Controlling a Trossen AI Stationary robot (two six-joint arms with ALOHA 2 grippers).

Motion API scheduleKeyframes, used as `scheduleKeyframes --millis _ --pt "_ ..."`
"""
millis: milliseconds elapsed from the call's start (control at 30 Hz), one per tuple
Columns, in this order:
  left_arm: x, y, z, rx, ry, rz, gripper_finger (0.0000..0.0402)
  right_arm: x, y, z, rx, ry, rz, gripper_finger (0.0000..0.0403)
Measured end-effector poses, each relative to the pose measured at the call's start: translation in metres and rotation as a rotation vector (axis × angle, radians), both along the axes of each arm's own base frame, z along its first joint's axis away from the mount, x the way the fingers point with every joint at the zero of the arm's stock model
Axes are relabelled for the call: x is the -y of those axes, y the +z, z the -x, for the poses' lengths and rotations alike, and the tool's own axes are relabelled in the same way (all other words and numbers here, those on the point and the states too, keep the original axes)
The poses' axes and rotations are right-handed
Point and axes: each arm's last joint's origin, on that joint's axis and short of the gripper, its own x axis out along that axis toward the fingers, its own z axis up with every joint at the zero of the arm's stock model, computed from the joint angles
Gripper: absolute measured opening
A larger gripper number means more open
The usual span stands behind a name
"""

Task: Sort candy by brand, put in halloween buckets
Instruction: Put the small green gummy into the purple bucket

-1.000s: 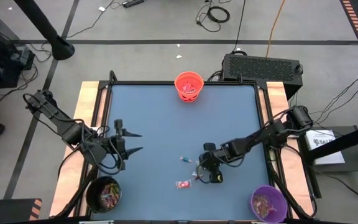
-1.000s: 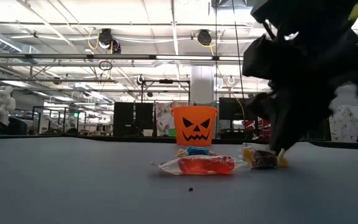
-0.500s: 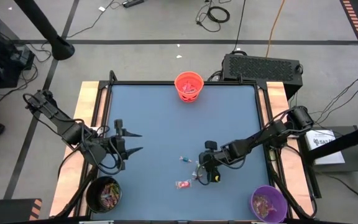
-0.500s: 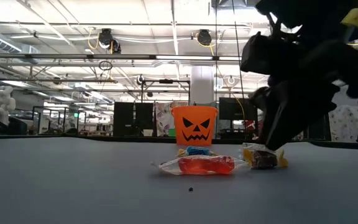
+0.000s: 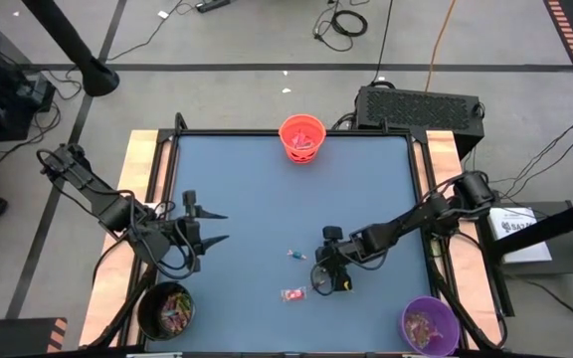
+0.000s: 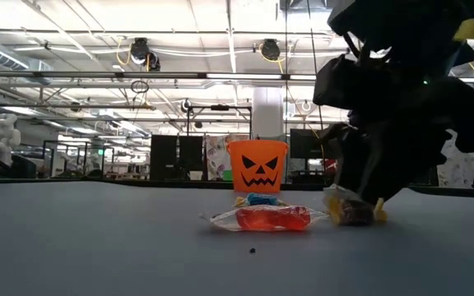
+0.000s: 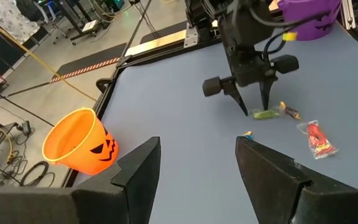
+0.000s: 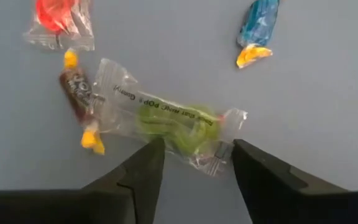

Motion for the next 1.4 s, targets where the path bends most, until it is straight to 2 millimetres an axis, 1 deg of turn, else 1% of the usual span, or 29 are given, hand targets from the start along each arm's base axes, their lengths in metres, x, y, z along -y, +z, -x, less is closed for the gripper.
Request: scheduleKeyframes --millis 100,233,500,600,733,967,1133,1267,1333,1400 --pt "0.0 0.0 0.0 -0.001 0.0 0.0 0.0216 -0.001 -0.006 -0.002 -0.009 -0.011 -0.003 0.017" --pt "0.0 0.0 0.0 -0.001 -0.001 -0.002 0.0216 -0.001 -0.006 -0.002 -0.008 -0.017 -0.007 0.0146" --pt "0.0 0.0 0.0 -0.001 -0.001 -0.001 0.0216 -0.001 -0.004 -0.001 -0.004 -0.017 -0.015 0.0064" --pt "0.0 0.0 0.0 -0.001 0.0 -0.001 0.0216 0.0 0.0 0.0 0.004 -0.015 -0.021 0.0043" --pt "0.0 0.0 0.0 -0.001 0.0 -0.001 0.0216 0.002 0.013 0.005 0.017 -0.001 -0.019 0.0025" --pt "0.0 0.0 0.0 -0.002 0.0 -0.002 0.0216 0.006 0.067 0.014 0.213 0.037 -0.032 0.0017" --pt "0.0 0.0 0.0 -0.002 -0.001 -0.003 0.0216 0.016 0.12 0.022 0.508 0.064 0.03 0.0016" --pt "0.0 0.0 0.0 -0.001 -0.001 -0.002 0.0216 0.025 0.162 0.029 0.797 0.112 0.093 0.0016" --pt "0.0 0.0 0.0 -0.001 -0.001 -0.001 0.0216 0.029 0.178 0.031 0.914 0.128 0.131 0.0016" --pt "0.0 0.0 0.0 -0.001 -0.001 -0.001 0.0216 0.032 0.187 0.033 0.982 0.147 0.164 0.0016"
